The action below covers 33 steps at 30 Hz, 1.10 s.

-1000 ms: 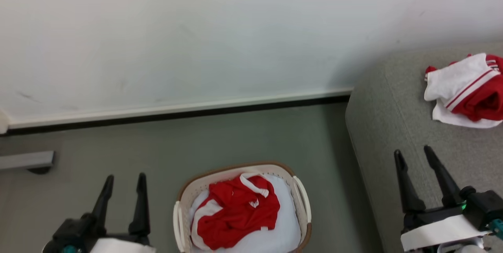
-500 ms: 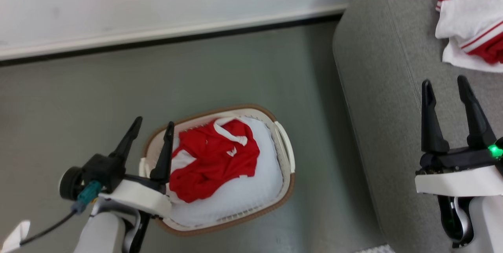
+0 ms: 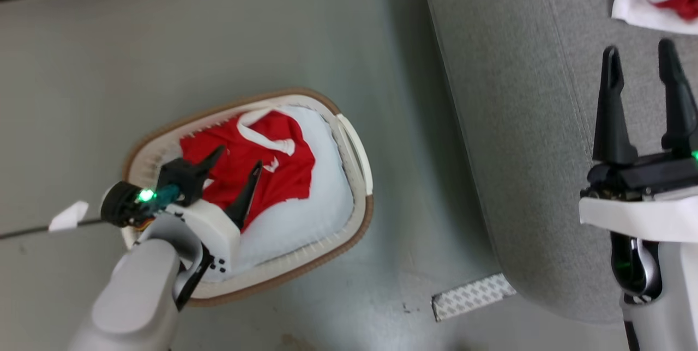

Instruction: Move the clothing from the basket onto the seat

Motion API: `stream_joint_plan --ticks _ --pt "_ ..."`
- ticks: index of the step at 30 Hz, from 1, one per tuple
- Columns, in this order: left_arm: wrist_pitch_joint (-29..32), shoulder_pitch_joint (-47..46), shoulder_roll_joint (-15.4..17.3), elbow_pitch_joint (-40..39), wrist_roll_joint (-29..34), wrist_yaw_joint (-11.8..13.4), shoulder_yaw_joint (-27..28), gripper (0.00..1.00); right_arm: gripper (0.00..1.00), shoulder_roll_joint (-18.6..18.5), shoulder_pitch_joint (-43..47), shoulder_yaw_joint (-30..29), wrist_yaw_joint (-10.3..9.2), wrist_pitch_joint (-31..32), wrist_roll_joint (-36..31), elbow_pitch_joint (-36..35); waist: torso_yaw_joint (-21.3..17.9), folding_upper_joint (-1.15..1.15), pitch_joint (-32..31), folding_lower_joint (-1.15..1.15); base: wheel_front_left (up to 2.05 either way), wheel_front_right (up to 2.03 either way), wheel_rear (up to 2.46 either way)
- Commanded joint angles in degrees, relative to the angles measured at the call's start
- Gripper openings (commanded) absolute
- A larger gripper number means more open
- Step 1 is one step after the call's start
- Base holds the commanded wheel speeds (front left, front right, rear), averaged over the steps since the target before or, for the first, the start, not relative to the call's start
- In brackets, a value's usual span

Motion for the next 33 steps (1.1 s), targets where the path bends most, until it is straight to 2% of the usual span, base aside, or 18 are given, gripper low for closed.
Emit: stream_joint_plan --ticks 1,10,18,24,33 --pt "0.7 -1.3 0.8 1.1 -1.1 0.1 -0.7 1.00 1.00 0.3 -1.2 0.1 -0.13 0.0 0.4 -0.5 -1.6 0.00 2.5 -0.02 0.00 0.00 0.00" --pt "5.9 -8.6 4.7 11.5 -6.5 0.1 -12.0 1.00 1.00 0.7 -6.2 0.4 -0.13 0.0 5.4 -4.1 -3.8 0.00 8.1 -0.02 0.00 0.00 0.00" --pt "8.2 -13.7 7.5 19.6 -8.0 0.1 -19.6 1.00 1.00 0.7 -8.5 1.6 -0.13 0.0 7.0 -6.1 -4.8 0.00 11.5 -0.02 0.00 0.00 0.00" --pt "9.6 -15.6 7.9 24.1 -8.7 0.1 -25.2 1.00 1.00 0.7 -8.8 2.1 -0.13 0.0 7.2 -7.0 -5.4 0.00 12.7 -0.02 0.00 0.00 0.00" --pt "12.0 -17.4 8.6 28.5 -11.6 0.1 -30.6 1.00 1.00 0.7 -8.5 2.4 -0.13 0.0 7.5 -6.7 -5.8 0.00 13.9 -0.02 0.00 0.00 0.00"
